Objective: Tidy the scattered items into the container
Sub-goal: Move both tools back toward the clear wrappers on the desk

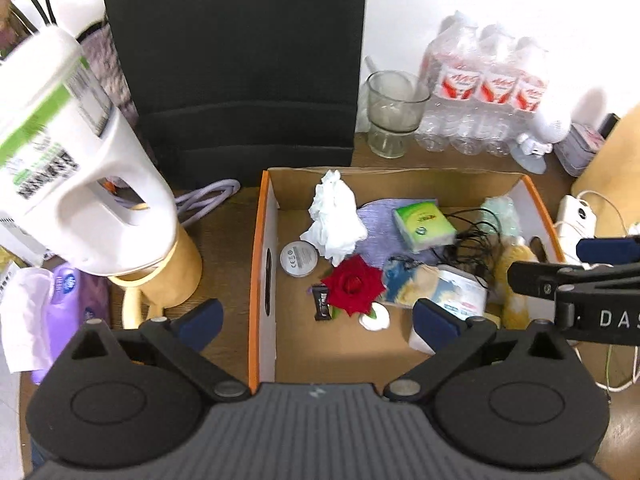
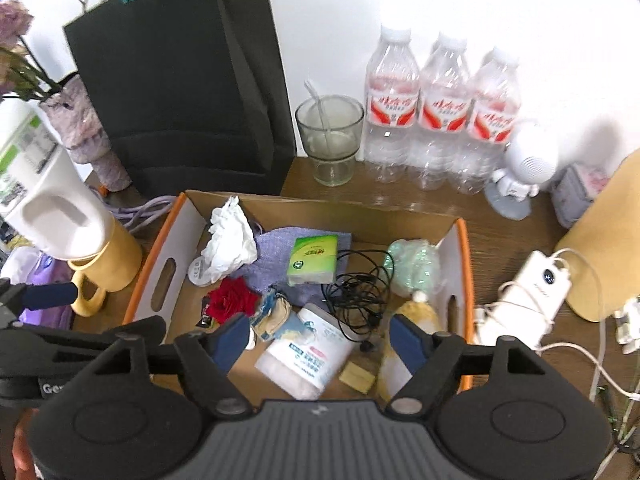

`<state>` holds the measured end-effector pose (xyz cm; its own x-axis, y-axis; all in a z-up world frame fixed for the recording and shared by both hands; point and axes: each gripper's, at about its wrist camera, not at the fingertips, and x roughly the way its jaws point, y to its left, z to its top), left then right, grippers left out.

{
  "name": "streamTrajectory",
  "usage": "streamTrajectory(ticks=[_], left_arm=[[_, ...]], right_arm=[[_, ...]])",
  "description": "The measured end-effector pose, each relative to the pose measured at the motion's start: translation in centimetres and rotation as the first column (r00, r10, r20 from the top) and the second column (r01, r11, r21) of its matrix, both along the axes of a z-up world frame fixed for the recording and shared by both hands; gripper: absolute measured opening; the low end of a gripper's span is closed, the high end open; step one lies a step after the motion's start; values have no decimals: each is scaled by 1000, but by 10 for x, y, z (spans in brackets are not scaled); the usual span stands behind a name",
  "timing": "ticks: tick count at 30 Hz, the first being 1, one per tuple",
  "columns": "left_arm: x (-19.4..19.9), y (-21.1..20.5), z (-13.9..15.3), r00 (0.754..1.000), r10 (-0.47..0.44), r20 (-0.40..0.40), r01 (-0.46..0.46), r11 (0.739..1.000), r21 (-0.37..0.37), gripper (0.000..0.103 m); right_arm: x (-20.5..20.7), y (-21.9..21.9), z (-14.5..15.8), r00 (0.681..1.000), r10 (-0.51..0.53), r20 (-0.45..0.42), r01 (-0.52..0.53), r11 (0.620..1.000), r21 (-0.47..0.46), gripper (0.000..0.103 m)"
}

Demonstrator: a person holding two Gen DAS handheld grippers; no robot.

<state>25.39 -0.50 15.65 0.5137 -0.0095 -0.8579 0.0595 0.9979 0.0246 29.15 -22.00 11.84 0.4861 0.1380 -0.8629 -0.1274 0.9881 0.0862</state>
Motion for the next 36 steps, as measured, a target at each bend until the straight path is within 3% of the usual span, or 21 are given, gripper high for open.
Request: streamTrajectory(ticks=[6, 10, 12, 17, 23, 25, 29, 31, 33, 36], left_arm=[[-34, 1, 25, 998, 17, 58, -17, 1000, -4, 103], [-64, 4, 33, 982, 45, 185, -43, 999, -13, 103], [-76, 6, 29, 972, 58, 226, -51, 998, -38, 103], [-96, 5, 17, 969, 67, 238, -62, 998, -30, 103], [-123, -3, -1, 947, 3, 323, -2, 1000, -4, 103], [-136, -5, -7, 929, -8, 370, 4, 1000, 13, 103], [-189, -2, -30, 828, -36, 559, 31, 999, 20, 103], [-214, -1, -47, 791, -30, 611, 17, 1000, 26, 103], [-233, 0, -66, 785, -21, 619, 0, 999, 33, 103], [-253, 2, -91, 813, -17, 582, 13, 1000, 10, 103]], right_arm=[[-35, -5, 28, 998, 7, 61, -7, 1000, -7, 79], [-62, -4, 31, 992, 35, 123, -33, 999, -21, 84], [-75, -3, 27, 988, 43, 151, -38, 999, -36, 84], [-98, -3, 22, 979, 62, 193, -57, 998, -34, 84], [-125, -8, 11, 952, 76, 297, -81, 997, 6, 84], [-137, -8, 4, 934, 75, 348, -78, 997, -6, 84], [-181, -15, -21, 869, 91, 487, -95, 995, -16, 83], [-211, -21, -41, 838, 83, 539, -102, 995, 5, 83], [-235, -28, -60, 823, 72, 564, -103, 994, 23, 83], [-260, -34, -88, 831, 41, 555, -78, 996, 44, 83]])
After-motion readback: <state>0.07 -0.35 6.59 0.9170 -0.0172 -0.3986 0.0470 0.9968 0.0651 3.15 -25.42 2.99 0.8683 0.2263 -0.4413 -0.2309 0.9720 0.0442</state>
